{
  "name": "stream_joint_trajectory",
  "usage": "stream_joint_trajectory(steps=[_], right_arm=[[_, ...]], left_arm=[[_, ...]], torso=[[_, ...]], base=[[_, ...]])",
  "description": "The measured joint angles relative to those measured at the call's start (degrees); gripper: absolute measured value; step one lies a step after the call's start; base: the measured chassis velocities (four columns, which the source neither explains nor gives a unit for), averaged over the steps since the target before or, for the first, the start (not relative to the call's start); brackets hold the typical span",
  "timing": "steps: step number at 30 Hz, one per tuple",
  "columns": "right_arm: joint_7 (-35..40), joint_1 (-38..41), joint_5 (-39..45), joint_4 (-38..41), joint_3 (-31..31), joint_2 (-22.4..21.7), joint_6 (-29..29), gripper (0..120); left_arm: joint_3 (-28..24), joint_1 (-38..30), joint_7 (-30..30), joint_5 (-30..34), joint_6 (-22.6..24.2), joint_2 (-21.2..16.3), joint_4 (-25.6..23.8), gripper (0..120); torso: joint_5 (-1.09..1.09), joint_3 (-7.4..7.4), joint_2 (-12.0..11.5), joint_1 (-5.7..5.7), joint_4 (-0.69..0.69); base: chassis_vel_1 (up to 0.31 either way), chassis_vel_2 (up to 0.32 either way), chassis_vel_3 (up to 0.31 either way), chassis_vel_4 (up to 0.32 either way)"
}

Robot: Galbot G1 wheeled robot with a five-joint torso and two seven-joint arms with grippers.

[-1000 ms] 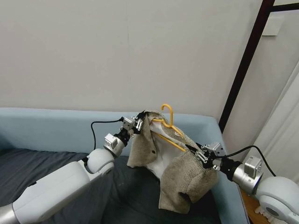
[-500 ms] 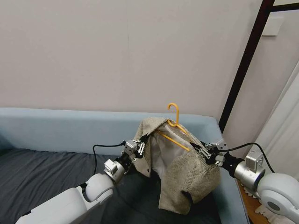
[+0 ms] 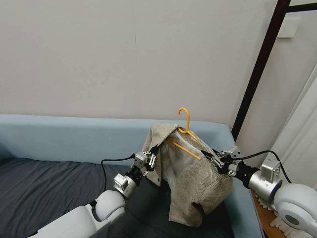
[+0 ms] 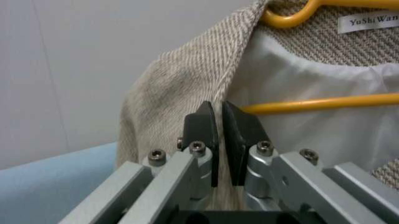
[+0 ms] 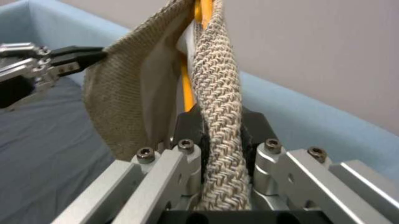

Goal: Pick up the clothes from the sofa and hang them on the clothes hanger.

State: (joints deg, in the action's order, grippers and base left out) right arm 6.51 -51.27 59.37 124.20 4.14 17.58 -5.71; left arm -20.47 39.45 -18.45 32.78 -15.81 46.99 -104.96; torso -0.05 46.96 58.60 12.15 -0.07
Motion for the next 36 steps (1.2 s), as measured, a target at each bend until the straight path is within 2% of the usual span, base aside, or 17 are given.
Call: stream_joint_trajectory(steps=[2,5,6,9,11,15,16,20,22,24,27,29,30,31,32,34,36], right_arm=[[0.6,0.0,0.0,0.1,0.3,0.3,0.0,10],[1.8,-0.3,1.2,1.2,0.8,0.4,-0.9,10],[1.8,-0.3,1.2,1.2,0.8,0.4,-0.9,10],[2.5,-0.1,2.3,2.4,1.5,-0.3,-1.9,10],[2.8,-0.1,2.6,2.7,1.6,-0.4,-2.1,10],[8.1,0.1,7.0,5.8,4.5,-0.6,-4.6,10],[8.1,0.1,7.0,5.8,4.5,-0.6,-4.6,10],[13.9,-0.9,12.0,7.8,8.6,0.6,-7.6,10],[14.7,-1.0,12.7,8.1,9.2,0.8,-8.0,10],[18.0,-1.6,15.0,9.1,12.0,2.0,-10.2,10],[19.8,-2.0,15.5,9.2,14.2,3.4,-12.1,10],[20.0,-2.1,15.5,9.2,14.7,3.8,-12.5,10],[20.3,-3.4,14.4,8.9,17.2,5.2,-13.6,10],[20.3,-4.3,13.4,8.8,18.6,6.0,-14.2,10],[20.3,-4.3,13.4,8.8,18.6,6.0,-14.2,10],[20.3,-6.5,11.6,8.8,21.6,8.1,-15.0,10],[20.4,-8.3,10.5,9.0,24.1,9.4,-15.5,10]], left_arm=[[2.2,2.1,-0.5,-0.2,0.3,-0.3,-1.5,19],[8.2,7.5,-0.7,-1.0,0.5,-0.8,-4.2,34],[8.2,7.5,-0.7,-1.0,0.5,-0.8,-4.2,34],[14.5,14.1,-0.2,-1.8,0.0,-1.0,-7.0,48],[15.5,15.1,-0.2,-2.1,-0.1,-0.9,-7.3,49],[24.5,28.1,0.0,-4.6,-1.5,2.4,-10.5,70],[24.5,28.1,0.0,-4.6,-1.5,2.4,-10.5,70],[30.5,39.3,-0.6,-8.4,-2.5,9.0,-14.1,88],[31.0,40.3,-0.5,-8.8,-2.6,9.8,-14.4,89],[33.8,45.9,-0.4,-11.7,-2.9,14.6,-16.1,98],[36.8,51.4,0.0,-14.6,-3.8,19.8,-17.2,100],[37.6,52.6,0.1,-15.3,-4.2,20.9,-17.5,100],[40.0,57.5,1.2,-18.4,-6.7,24.6,-18.1,100],[41.1,60.5,2.3,-20.1,-8.5,26.2,-18.3,100],[41.1,60.5,2.3,-20.1,-8.5,26.2,-18.3,100],[42.7,66.1,3.3,-23.4,-11.9,28.5,-18.8,100],[43.3,68.0,3.3,-24.5,-13.2,29.1,-18.8,100]], torso=[[0.0,0.0,0.0,0.0,-0.01],[0.0,0.0,0.0,0.0,0.0],[0.0,0.0,0.0,0.0,0.0],[0.0,0.0,0.0,0.0,0.0],[0.0,0.0,0.0,0.0,0.0],[-0.01,-0.01,0.0,0.0,0.02],[-0.01,-0.01,0.0,0.0,0.02],[0.0,-0.01,0.0,-0.01,-0.01],[0.0,-0.01,0.0,0.0,0.0],[0.02,-0.01,0.0,-0.01,-0.02],[0.0,-0.01,0.0,-0.01,-0.01],[0.0,-0.01,0.0,0.0,0.0],[0.02,0.0,0.0,-0.01,0.01],[0.01,0.0,0.0,-0.01,0.01],[0.01,0.0,0.0,-0.01,0.01],[0.02,0.0,0.0,-0.01,0.01],[0.02,0.0,0.0,-0.01,0.02]], base=[[0.0,0.0,0.0,0.0],[0.0,0.0,0.0,0.0],[0.0,0.0,0.0,0.0],[0.0,0.0,0.0,0.0],[0.0,0.0,0.0,0.0],[0.0,0.0,0.0,0.0],[0.0,0.0,0.0,0.0],[0.0,0.0,0.0,0.0],[0.0,0.0,0.0,0.0],[0.0,0.0,0.0,0.0],[0.0,0.0,0.0,0.0],[0.0,0.0,0.0,0.0],[0.0,0.0,0.0,0.0],[0.0,0.0,0.0,0.0],[0.0,0.0,0.0,0.0],[0.0,0.0,0.0,0.0],[0.0,0.0,0.0,0.0]])
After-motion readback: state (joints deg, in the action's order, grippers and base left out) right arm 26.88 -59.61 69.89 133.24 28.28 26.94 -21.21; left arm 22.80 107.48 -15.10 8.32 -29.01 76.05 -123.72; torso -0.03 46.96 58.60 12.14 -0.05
